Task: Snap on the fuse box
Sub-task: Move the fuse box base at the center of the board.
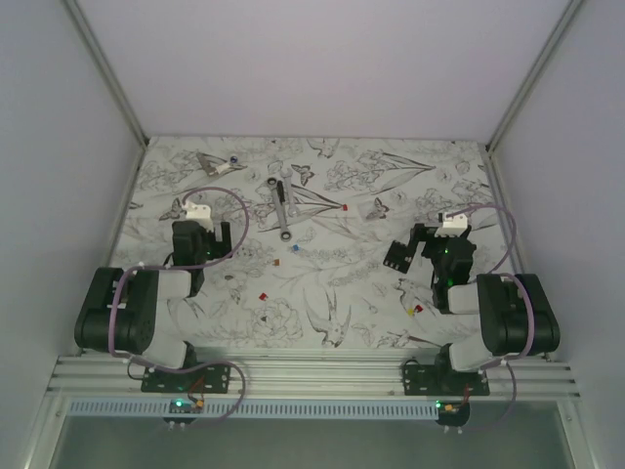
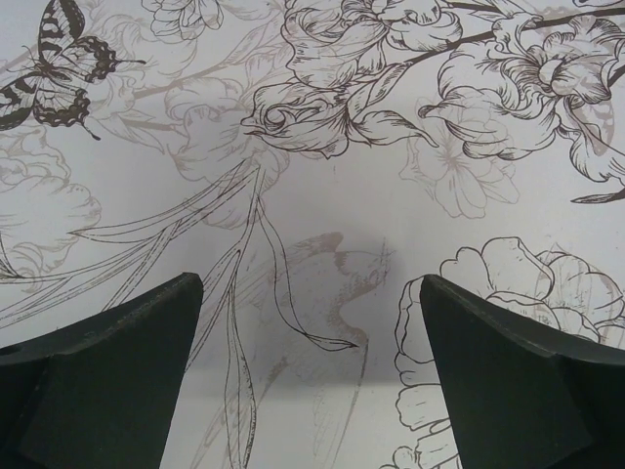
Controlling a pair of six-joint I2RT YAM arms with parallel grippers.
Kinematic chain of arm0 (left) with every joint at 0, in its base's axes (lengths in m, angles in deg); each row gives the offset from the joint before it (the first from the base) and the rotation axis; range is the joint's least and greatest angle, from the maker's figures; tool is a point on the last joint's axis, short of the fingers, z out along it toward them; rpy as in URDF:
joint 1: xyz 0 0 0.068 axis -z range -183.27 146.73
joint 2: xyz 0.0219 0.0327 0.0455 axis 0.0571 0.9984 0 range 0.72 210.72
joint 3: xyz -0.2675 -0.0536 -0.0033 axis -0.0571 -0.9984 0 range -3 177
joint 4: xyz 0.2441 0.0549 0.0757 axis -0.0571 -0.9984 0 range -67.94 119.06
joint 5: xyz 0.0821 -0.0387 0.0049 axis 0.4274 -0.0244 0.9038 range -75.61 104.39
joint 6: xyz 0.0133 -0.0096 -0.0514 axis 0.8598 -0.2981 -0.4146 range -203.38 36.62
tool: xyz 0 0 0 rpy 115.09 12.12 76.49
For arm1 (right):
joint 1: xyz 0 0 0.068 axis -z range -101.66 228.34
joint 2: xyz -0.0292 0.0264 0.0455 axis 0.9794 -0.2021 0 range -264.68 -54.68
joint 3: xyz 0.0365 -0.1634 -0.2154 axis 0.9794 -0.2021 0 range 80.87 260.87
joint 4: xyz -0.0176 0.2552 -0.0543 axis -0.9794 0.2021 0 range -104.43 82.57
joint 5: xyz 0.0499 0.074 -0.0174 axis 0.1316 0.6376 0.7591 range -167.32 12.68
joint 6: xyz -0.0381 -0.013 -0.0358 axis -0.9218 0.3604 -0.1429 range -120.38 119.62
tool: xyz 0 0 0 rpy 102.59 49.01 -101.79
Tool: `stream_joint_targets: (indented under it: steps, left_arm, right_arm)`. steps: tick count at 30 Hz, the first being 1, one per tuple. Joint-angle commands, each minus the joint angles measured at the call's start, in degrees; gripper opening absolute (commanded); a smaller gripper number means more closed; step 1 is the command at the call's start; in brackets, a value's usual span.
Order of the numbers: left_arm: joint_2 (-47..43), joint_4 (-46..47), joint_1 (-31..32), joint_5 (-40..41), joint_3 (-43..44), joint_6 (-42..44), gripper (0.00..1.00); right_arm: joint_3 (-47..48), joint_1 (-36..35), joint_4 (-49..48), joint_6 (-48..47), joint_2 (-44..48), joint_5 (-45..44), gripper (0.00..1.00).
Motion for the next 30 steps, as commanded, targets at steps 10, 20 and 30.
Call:
stream_joint_targets:
  steps: [10,20,30]
  left_arm:
    - [0.5,0.7,-0.4,0.1,-0.7,0.4,1.0]
    - [-3.0,-6.5,-0.3,2.3,1.7,-0.4,1.0]
    - [-20.9,-36.1,-0.3,4.8,10.6,-10.1,1.0]
  right_arm:
    - [0.9,0.3,-2.0,-1.2,0.3,0.3,1.0]
    - [6.0,0.2,11.0,-1.1,5.4,0.9,1.0]
    - [18.8,-3.6,41.0,5.9,9.5,-0.5,0.97]
